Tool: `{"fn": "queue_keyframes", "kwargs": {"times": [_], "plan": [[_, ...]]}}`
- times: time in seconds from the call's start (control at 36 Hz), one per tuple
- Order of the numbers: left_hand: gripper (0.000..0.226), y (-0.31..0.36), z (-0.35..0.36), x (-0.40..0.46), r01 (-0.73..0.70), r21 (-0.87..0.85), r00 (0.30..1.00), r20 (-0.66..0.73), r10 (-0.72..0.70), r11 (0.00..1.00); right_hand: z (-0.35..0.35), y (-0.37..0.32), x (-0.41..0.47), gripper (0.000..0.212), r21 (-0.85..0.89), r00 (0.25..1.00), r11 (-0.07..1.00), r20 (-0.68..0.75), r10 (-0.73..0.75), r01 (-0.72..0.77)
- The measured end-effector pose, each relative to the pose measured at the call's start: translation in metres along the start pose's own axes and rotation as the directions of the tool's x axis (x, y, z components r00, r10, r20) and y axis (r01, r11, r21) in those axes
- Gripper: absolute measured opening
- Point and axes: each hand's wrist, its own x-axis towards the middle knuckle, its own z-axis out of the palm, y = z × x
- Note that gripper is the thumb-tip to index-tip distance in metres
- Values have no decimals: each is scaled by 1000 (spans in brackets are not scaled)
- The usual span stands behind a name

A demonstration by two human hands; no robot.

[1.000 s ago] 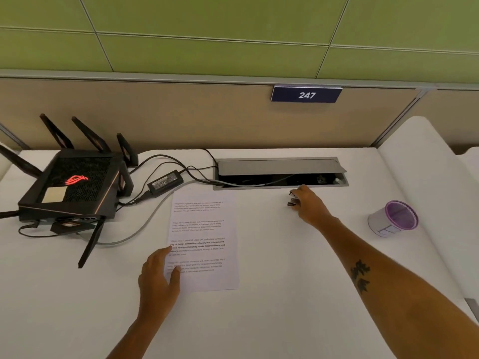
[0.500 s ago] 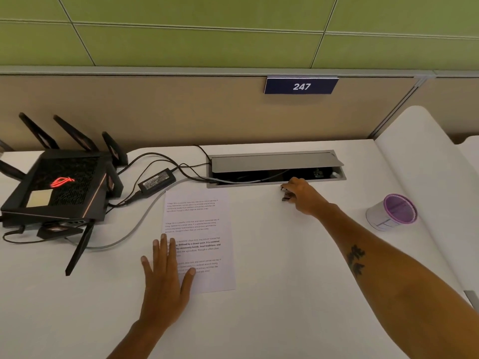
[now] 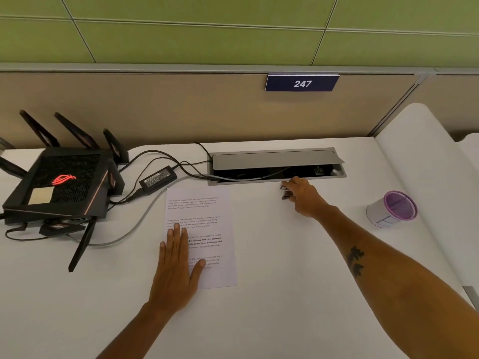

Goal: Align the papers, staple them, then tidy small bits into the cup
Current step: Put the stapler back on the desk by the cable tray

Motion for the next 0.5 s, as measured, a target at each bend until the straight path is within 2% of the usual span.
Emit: {"fn": "queue_keyframes", "kwargs": {"times": [0.14, 0.25, 0.39, 0.5], "plan": [[85, 2, -3, 1, -16, 10, 1000, -1, 16, 1000, 8, -11, -27, 75, 35, 993, 998, -101, 63, -59], [82, 5, -9, -2, -25, 26, 1000, -14, 26, 999, 21, -24, -59, 73, 25, 983, 997, -167, 75, -72], [81, 6, -15, -9, -41, 21, 999, -25, 41, 999, 41, -44, -103, 72, -104, 991, 995, -134, -1, -13], [81, 7, -20, -17, -62, 21, 997, -38, 63, 998, 51, -66, -134, 74, -93, 994, 996, -106, -1, -9]]}}
